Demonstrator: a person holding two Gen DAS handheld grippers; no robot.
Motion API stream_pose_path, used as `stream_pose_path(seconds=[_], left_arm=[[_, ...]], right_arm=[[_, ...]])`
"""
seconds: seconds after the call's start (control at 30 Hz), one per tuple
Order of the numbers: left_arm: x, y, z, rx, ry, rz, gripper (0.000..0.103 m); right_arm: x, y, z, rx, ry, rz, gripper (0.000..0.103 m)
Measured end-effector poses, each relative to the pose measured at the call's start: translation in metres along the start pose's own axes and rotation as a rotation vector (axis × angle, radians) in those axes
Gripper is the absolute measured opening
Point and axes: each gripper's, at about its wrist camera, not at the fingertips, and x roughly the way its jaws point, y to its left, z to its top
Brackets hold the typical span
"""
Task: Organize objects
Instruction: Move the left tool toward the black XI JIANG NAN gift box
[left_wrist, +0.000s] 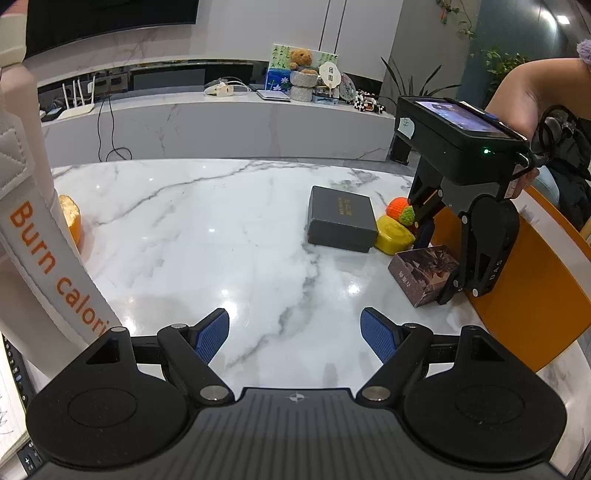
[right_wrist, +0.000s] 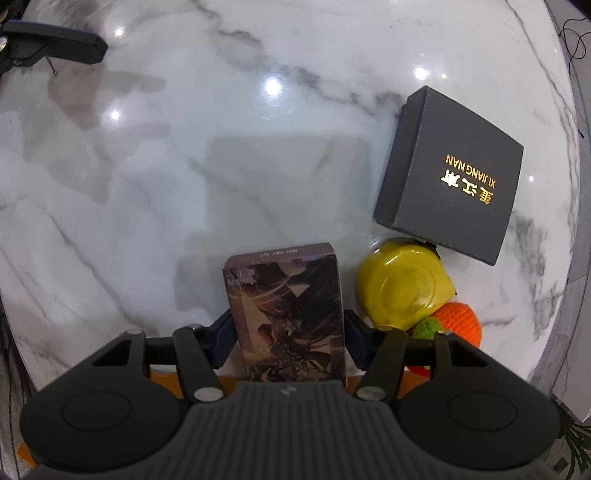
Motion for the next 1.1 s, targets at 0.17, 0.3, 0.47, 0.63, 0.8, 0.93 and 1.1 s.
stream_pose_path(seconds=[0.17, 0.3, 0.47, 0.63, 0.8, 0.93, 1.1], left_arm=[[-0.001, -0.001, 0.002, 0.015, -0.007, 0.017, 0.09], [-0.015, 0.002, 0.004, -0.003, -0.036, -0.004, 0.09], [-0.036, 0.003, 0.004, 0.023, -0.093, -0.001, 0.09], [-0.05, 0.008, 0.009, 0.011, -0.122, -0.005, 0.09], [-0.05, 0.008, 0.01, 0.014, -0.106, 0.0, 0.09], [-0.039, 0.004, 0.016, -0.011, -0.046, -0.059, 0.09], [-0.007, -0.015, 0.046, 0.004, 0.027, -0.096, 0.091]], right_arm=[[-0.007, 0.005, 0.004, 0.108, -0.013, 0.018, 0.061], [-0.015, 0.033, 0.015, 0.15, -0.015, 0.002, 0.061], [-0.027, 0.062, 0.028, 0.329, -0.057, 0.047, 0.062], [-0.037, 0.09, 0.023, 0.603, -0.089, 0.063, 0.061], [-0.046, 0.126, 0.01, 0.736, -0.156, 0.04, 0.061], [-0.052, 0.139, 0.003, 0.814, -0.187, 0.006, 0.061], [-0.06, 0.161, -0.006, 0.891, -0.255, -0.01, 0.061]])
